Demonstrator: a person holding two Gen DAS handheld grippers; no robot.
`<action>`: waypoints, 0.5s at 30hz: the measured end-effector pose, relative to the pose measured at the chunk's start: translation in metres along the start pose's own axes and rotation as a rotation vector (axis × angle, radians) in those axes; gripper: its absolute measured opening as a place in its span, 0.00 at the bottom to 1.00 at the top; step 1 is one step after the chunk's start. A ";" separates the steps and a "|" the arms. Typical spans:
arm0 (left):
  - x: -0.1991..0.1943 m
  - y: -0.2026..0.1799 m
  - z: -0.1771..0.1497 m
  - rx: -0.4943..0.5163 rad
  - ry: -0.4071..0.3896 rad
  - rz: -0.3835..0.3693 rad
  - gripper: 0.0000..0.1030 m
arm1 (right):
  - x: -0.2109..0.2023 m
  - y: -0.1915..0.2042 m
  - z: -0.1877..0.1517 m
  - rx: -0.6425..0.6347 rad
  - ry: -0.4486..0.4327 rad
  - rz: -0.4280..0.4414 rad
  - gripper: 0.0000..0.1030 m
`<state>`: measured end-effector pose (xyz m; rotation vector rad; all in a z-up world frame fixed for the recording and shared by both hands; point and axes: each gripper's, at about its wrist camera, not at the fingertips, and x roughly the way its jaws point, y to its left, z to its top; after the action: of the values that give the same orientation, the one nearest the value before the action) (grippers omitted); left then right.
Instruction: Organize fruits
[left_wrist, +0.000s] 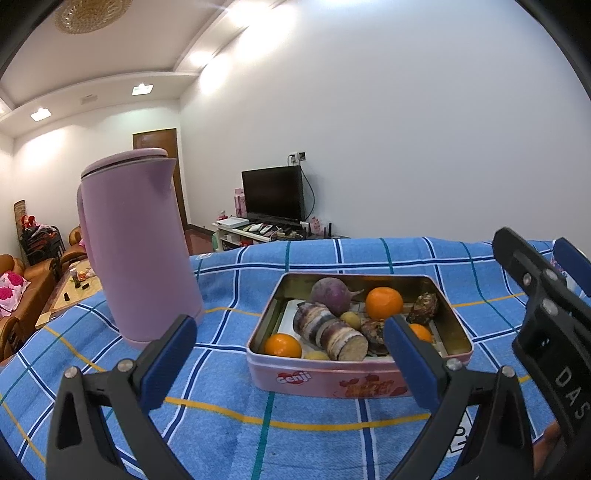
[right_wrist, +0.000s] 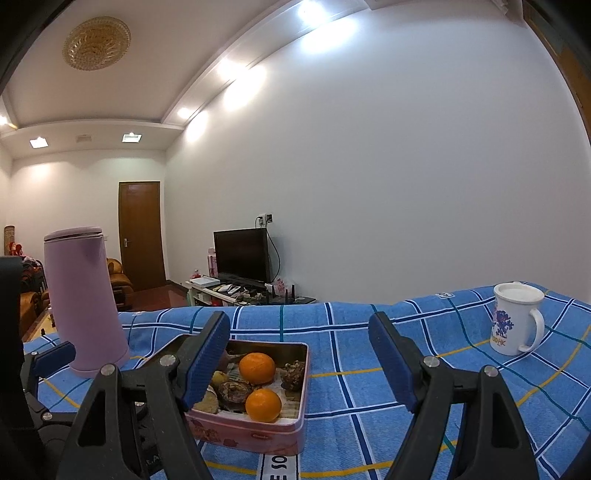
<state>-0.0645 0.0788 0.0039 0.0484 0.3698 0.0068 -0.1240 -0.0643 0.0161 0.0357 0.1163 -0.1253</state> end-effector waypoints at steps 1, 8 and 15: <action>0.000 0.000 0.000 -0.002 0.001 0.000 1.00 | 0.000 0.000 0.000 0.000 0.001 0.000 0.76; 0.002 0.001 0.000 -0.004 0.005 0.002 1.00 | 0.000 0.000 0.000 0.001 0.002 0.001 0.76; 0.002 0.002 -0.001 -0.008 0.007 0.006 1.00 | 0.000 0.000 0.000 0.001 0.002 0.001 0.76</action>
<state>-0.0625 0.0807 0.0024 0.0413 0.3765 0.0145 -0.1237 -0.0639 0.0163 0.0366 0.1181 -0.1246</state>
